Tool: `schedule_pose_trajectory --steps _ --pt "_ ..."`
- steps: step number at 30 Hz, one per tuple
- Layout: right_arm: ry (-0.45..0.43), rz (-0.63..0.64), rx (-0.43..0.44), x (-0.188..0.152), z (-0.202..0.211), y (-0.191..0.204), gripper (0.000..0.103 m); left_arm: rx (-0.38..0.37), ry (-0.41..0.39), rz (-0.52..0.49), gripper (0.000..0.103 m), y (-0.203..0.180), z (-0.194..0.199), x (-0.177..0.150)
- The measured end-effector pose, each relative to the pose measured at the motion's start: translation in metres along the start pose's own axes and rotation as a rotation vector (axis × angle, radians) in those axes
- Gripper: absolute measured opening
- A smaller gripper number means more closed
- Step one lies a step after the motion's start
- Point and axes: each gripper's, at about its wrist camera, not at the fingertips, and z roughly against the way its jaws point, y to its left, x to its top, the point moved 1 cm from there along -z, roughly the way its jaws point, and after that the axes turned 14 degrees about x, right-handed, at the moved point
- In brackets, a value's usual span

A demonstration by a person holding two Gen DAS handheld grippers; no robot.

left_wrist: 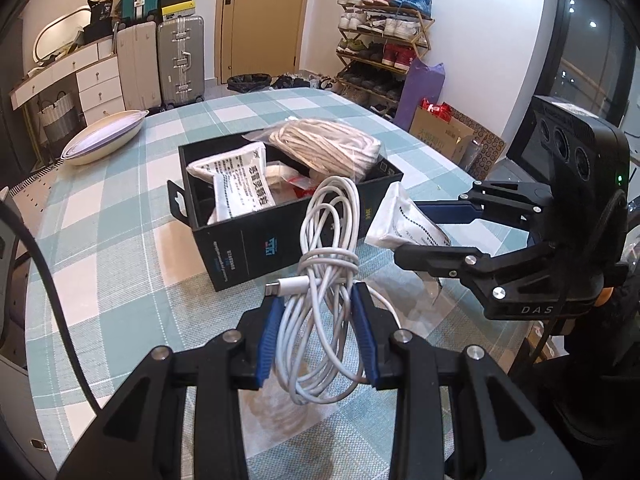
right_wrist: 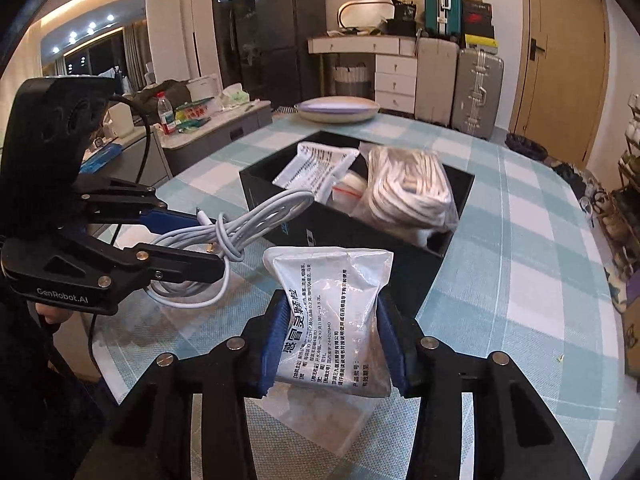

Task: Organize soft objects
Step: 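Lift the cable with the left tool while the right tool lifts the sachet over the box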

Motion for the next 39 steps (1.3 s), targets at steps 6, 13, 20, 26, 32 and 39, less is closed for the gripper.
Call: schedule_pose_trajectory --steps 6,13,20,26,32,39 --pt "-0.156 -0.002 0.068 0.01 0.029 -0.002 0.044 0.011 -0.08 0.06 0.033 0.013 0.018 0.006" --pt "-0.348 -0.031 0.07 0.024 0.077 -0.007 0.044 0.051 -0.184 0.134 0.034 0.03 0.045 0.017" --pt "-0.467 -0.072 0.053 0.038 0.114 -0.018 0.044 0.094 -0.25 0.182 0.034 0.042 0.056 0.022" --pt "-0.444 -0.084 0.051 0.048 0.104 -0.026 0.044 0.12 -0.254 0.183 0.034 0.043 0.043 0.028" --pt "-0.405 -0.108 0.051 0.058 0.082 -0.037 0.044 0.133 -0.24 0.187 0.034 0.04 0.02 0.038" --pt "-0.328 -0.149 0.031 0.064 0.05 -0.057 0.044 0.146 -0.219 0.186 0.034 0.033 -0.01 0.053"
